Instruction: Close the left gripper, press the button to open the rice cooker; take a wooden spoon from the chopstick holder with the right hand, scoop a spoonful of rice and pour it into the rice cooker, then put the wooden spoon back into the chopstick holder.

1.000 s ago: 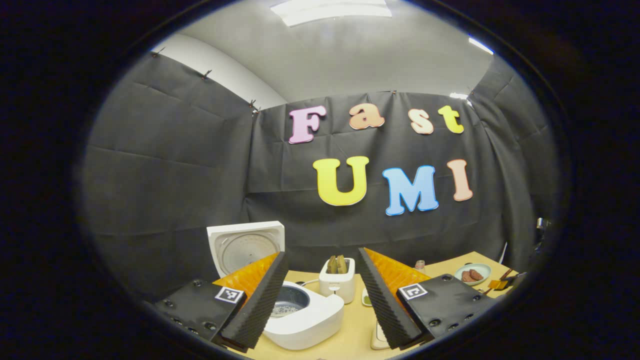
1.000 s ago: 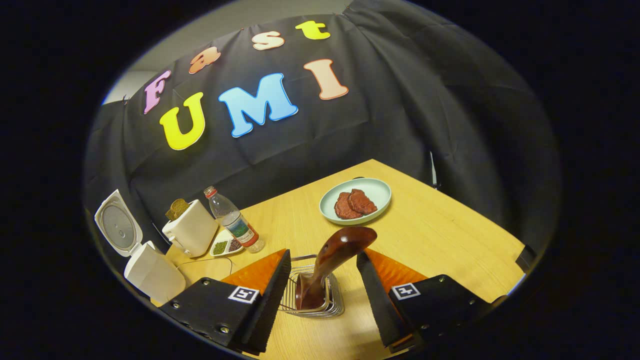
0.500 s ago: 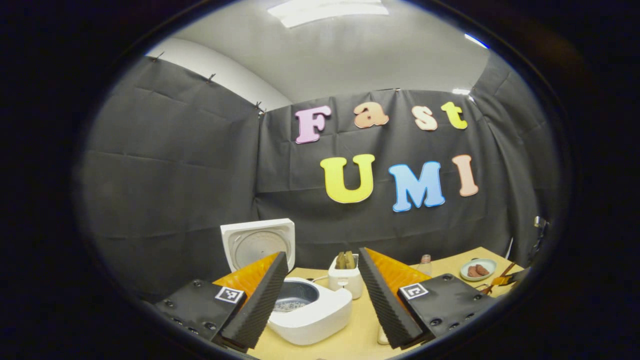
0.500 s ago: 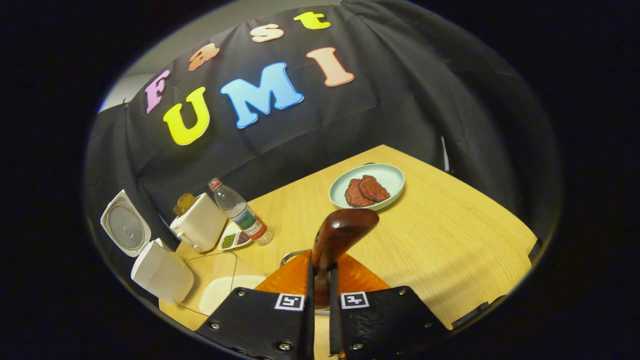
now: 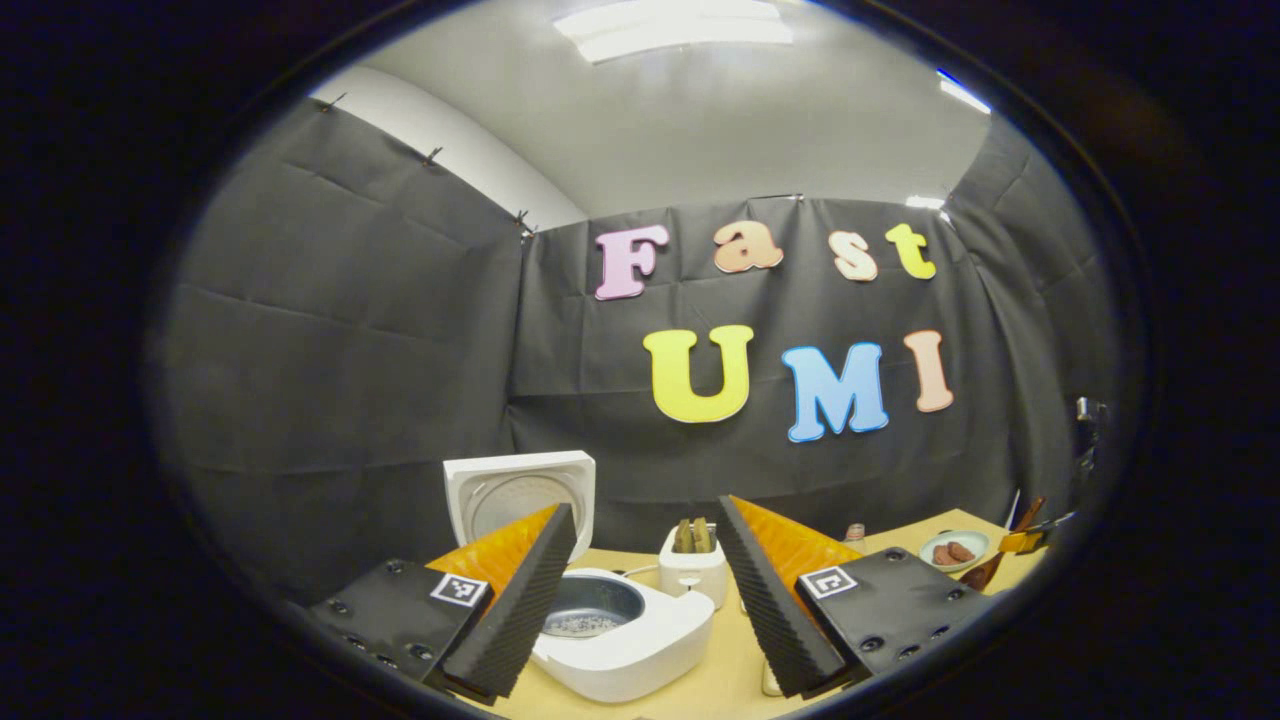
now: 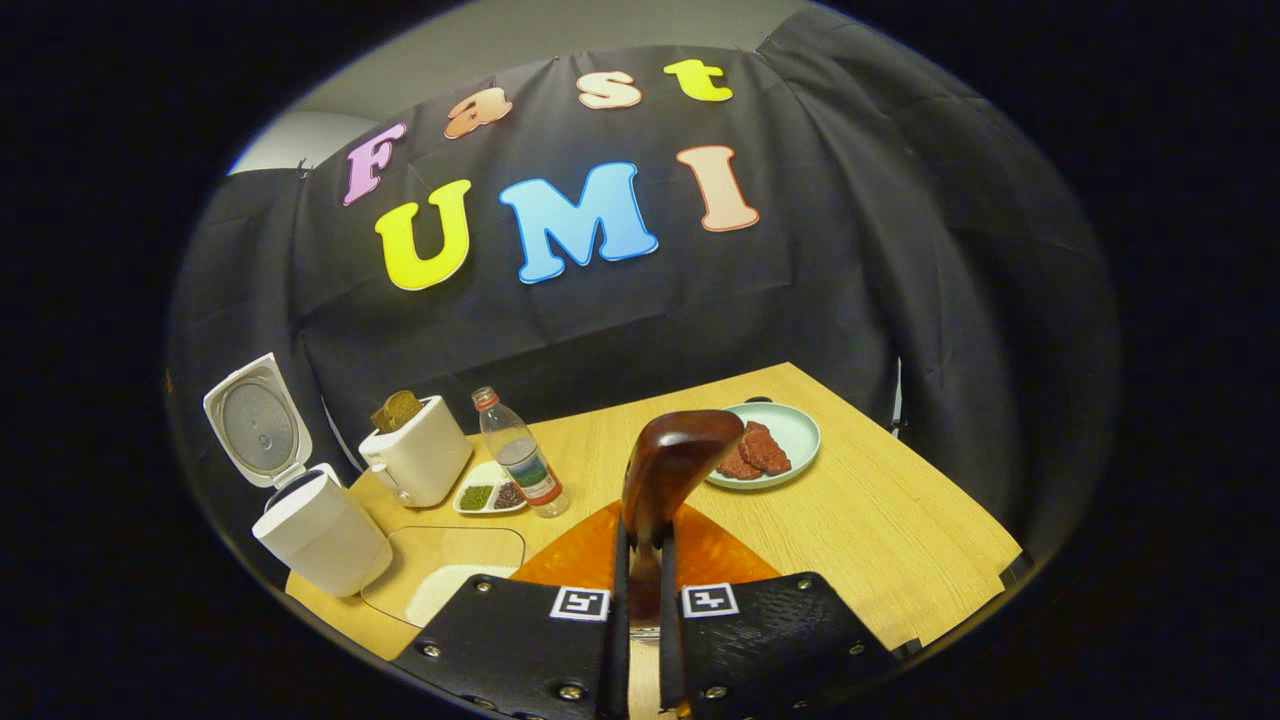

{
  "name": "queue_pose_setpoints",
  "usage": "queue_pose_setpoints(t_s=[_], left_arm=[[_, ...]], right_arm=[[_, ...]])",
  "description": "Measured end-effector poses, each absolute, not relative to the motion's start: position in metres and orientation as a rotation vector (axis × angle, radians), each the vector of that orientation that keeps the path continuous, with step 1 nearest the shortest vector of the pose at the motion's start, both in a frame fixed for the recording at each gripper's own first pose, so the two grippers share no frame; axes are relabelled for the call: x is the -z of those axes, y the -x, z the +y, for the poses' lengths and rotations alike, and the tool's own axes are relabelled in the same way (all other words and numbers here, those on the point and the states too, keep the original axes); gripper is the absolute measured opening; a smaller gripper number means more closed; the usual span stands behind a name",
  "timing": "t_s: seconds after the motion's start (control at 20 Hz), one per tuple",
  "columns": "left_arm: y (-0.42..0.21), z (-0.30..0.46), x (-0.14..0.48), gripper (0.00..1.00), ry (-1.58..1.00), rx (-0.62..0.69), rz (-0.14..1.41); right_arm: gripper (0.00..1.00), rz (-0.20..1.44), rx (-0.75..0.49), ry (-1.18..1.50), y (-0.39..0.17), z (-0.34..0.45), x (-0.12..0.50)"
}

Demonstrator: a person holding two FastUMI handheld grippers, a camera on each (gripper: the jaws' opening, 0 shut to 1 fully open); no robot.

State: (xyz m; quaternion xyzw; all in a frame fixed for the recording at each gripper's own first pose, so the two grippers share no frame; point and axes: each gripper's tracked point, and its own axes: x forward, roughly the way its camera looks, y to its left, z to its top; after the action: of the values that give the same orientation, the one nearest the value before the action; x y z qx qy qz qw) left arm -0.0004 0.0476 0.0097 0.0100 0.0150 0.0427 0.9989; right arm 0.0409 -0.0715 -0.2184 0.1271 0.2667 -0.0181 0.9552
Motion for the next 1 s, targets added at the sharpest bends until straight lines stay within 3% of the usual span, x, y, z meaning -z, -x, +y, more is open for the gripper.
queue_pose_setpoints(t_s=[0.5, 1.0], left_arm=[[-0.009, 0.097, 0.013, 0.97, -0.005, -0.067, 0.044], [-0.003, 0.168, 0.036, 0.98, -0.033, -0.134, 0.102]], right_arm=[[0.12, 0.470, -0.042, -0.277, -0.055, 0.017, 0.178], [0.12, 0.564, -0.109, -0.205, -0.075, 0.086, 0.240]])
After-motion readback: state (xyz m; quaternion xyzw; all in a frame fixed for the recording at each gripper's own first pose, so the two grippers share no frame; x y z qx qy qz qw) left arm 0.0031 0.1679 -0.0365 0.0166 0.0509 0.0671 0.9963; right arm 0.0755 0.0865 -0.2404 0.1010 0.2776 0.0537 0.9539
